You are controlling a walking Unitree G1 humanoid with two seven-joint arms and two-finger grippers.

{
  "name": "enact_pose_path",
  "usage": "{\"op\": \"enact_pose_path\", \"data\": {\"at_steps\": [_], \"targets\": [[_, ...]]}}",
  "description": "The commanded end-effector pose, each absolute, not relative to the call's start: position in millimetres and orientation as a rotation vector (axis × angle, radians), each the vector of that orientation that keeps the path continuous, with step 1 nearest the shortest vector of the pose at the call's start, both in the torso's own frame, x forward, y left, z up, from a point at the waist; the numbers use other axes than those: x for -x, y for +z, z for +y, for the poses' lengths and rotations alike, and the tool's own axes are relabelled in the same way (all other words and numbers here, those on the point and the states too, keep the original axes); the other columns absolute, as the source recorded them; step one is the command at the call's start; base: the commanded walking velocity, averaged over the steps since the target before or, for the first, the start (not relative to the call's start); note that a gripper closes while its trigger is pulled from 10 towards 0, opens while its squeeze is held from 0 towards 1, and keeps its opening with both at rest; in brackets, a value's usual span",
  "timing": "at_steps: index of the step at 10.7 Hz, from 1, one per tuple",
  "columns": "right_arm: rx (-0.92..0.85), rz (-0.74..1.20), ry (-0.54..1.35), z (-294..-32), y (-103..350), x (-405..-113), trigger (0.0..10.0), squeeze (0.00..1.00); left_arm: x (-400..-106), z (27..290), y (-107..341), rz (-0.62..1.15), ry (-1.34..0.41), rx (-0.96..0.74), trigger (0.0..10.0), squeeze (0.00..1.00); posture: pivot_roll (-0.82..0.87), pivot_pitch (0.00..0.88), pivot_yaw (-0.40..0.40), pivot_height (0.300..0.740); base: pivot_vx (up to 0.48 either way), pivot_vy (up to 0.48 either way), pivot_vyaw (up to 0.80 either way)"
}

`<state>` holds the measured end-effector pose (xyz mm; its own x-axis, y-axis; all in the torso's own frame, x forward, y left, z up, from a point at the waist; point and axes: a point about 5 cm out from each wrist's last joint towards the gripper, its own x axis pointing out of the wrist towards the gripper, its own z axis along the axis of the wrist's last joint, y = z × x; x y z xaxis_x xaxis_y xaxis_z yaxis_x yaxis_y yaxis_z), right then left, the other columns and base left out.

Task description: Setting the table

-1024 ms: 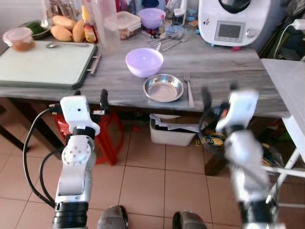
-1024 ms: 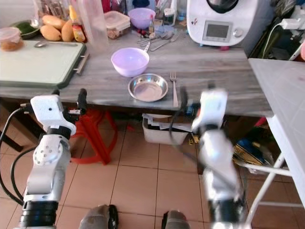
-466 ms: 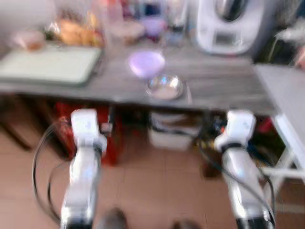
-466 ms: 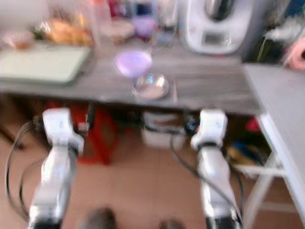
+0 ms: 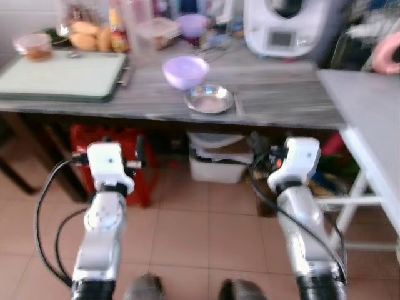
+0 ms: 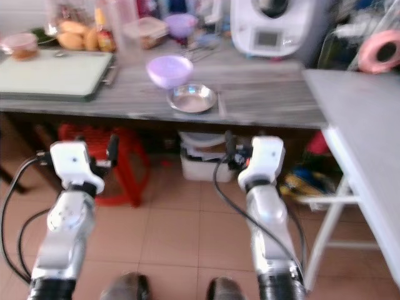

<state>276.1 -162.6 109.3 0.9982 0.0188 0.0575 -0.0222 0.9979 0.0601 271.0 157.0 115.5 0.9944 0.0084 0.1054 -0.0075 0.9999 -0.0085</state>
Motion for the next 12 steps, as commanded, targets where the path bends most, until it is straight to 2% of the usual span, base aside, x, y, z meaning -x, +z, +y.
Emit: {"op": "enact_pose_path", "data": {"at_steps": [1,2,4,7,12], "targets": [[-0.084,-0.051,0.002,-162.3,112.5,-277.7,10.0,0.00,-264.3,155.3,105.6,-0.067,0.000,0.010,10.0,0.00,0.00,0.042,0.000,0.740,0.000,0.000,0.00],[-0.004,-0.039,0.036,-152.2,111.2,-279.0,10.0,0.00,-263.6,145.9,103.2,-0.054,-0.025,0.019,10.0,0.00,-0.01,0.053,0.001,0.740,0.000,0.000,0.00],[-0.040,-0.040,0.033,-146.3,112.9,-276.4,10.0,0.00,-258.4,138.7,106.0,-0.088,-0.068,-0.006,10.0,0.00,-0.01,0.071,0.001,0.740,0.000,0.000,0.00],[-0.062,-0.035,0.006,-157.9,115.3,-274.3,10.0,0.00,-256.3,143.2,106.5,-0.081,-0.073,0.014,10.0,0.00,-0.01,0.087,0.001,0.740,0.000,-0.474,0.00],[-0.079,-0.058,0.046,-153.0,123.5,-277.1,10.0,0.00,-254.9,140.8,108.0,-0.079,-0.086,0.028,10.0,0.00,-0.01,0.104,-0.006,0.740,0.000,-0.480,0.00]]}}
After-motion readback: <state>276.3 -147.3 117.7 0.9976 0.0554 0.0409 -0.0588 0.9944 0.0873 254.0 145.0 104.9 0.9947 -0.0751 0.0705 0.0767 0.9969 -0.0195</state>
